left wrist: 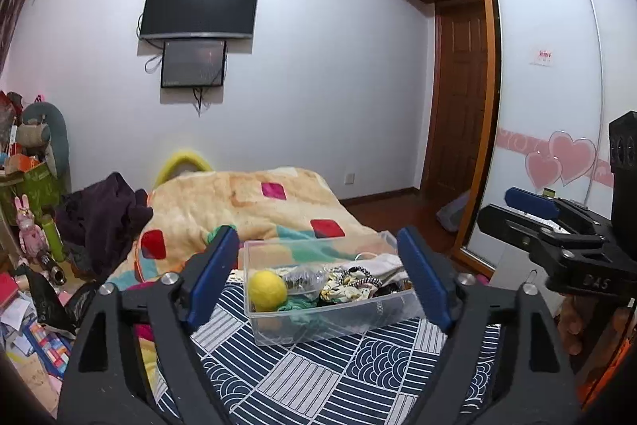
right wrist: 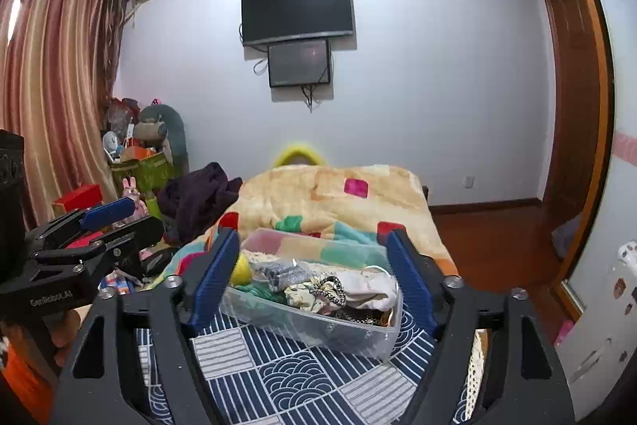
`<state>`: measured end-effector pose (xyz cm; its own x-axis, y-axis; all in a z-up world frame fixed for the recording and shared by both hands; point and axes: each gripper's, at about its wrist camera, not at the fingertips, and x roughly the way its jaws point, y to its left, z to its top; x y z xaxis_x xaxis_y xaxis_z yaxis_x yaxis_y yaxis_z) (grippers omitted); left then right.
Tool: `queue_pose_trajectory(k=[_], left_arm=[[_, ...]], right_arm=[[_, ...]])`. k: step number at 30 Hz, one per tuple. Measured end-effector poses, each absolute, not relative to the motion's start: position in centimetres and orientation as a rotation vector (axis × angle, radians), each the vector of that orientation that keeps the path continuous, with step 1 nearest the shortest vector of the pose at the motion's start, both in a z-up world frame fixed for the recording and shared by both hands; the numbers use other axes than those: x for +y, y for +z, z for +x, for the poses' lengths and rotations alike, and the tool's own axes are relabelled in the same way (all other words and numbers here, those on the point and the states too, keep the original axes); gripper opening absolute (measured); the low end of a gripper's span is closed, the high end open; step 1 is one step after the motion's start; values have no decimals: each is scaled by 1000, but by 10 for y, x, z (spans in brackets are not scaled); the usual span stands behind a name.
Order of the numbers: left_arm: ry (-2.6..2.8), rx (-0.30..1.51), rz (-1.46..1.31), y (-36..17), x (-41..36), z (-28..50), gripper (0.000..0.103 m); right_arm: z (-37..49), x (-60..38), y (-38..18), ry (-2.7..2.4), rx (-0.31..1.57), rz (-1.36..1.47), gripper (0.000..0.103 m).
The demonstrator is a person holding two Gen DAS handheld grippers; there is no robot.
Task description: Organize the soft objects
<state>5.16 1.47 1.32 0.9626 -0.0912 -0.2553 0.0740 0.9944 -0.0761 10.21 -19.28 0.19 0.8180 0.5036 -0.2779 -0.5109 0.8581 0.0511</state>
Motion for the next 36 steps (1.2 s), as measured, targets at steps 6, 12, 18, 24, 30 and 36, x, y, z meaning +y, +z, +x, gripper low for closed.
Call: queue_pose_trajectory(k=[6, 12, 18, 24, 30, 36], left_arm=[[-56, 202, -52, 23, 13, 29, 102], [-65, 195, -66, 26, 14, 20, 103], [-66, 181, -61, 28, 12, 14, 103], [-66, 173, -54, 29, 10, 12, 103], [-66, 170, -55, 29, 9, 10, 103], [-66, 169, -56, 29, 8, 10, 103]], right_arm=[[89, -195, 9, 554, 251, -5, 97], [80, -198, 14, 558, 217, 18, 103], [77, -197, 15, 557, 207, 21, 103], [73, -198, 12, 557, 199, 20, 103], [71, -199, 13, 557, 194, 23, 103], [71, -199, 14, 558, 192, 24, 103]])
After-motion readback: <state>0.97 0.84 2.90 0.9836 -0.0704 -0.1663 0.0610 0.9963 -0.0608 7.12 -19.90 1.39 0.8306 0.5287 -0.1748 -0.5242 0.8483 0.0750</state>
